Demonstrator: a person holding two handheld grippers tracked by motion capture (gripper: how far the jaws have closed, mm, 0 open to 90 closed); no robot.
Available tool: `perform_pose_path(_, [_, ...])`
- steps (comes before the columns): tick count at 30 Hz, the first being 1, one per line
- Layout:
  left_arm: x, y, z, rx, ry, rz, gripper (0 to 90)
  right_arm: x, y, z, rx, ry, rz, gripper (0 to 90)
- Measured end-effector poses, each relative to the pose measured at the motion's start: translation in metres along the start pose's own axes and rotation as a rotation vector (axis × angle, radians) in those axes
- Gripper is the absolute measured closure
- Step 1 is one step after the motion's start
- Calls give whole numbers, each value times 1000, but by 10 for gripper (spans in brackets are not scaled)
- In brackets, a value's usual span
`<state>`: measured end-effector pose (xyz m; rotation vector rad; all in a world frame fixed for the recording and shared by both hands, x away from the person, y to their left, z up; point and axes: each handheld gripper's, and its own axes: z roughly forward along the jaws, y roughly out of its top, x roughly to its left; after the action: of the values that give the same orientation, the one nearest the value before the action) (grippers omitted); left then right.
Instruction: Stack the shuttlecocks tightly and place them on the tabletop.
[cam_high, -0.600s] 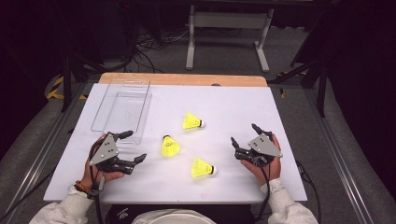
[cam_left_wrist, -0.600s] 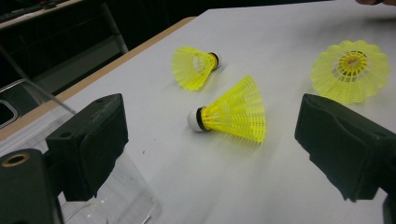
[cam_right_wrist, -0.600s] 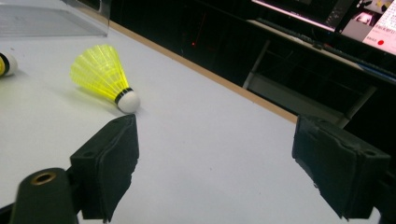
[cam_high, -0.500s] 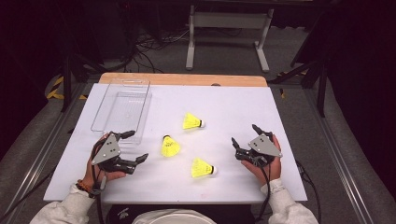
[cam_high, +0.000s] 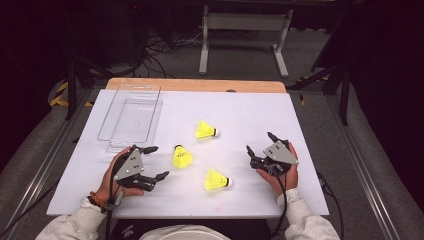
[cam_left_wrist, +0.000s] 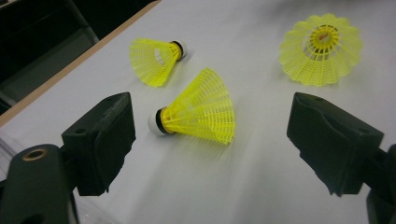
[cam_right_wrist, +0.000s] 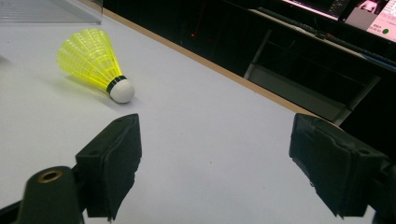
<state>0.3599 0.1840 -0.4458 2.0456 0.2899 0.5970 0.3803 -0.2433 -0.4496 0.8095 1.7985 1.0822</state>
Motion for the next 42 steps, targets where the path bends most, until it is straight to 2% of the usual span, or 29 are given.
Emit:
perform_pose_path(5, [2,11,19,65,-17,40,191,2,0,2,-4,6,-10,184])
perform_pose_path(7, [3,15,29,101,-7,66,216,3,0,2,-2,8,-13,184])
perform_pose_path(11, [4,19,39,120,-2,79,253,3,0,2,0,7,-11,184])
perform_pose_path(14, [5,24,46,129,3,97,307,3,-1,2,2,7,-10,184])
perform_pose_path(15, [7,27,50,151,5,97,375,3,-1,3,1,10,-9,186])
perform_pose_path(17, [6,29,53,159,13,103,386,3,-1,3,3,10,-9,186])
perform_pose_path(19, [7,31,56,180,18,114,435,3,-1,3,7,11,-12,187])
perform_pose_path(24, [9,33,63,212,22,110,526,3,-2,4,11,16,-15,191])
perform_pose_path(27, [10,33,64,211,10,111,583,4,-2,4,14,18,-19,192])
perform_pose_path(33, [11,32,65,238,17,116,616,4,-2,5,21,14,-20,194])
perform_pose_path(37, [12,30,67,259,26,102,628,4,-2,5,22,16,-22,195])
perform_pose_path(42, [15,30,67,261,34,90,630,5,-2,5,28,17,-24,197])
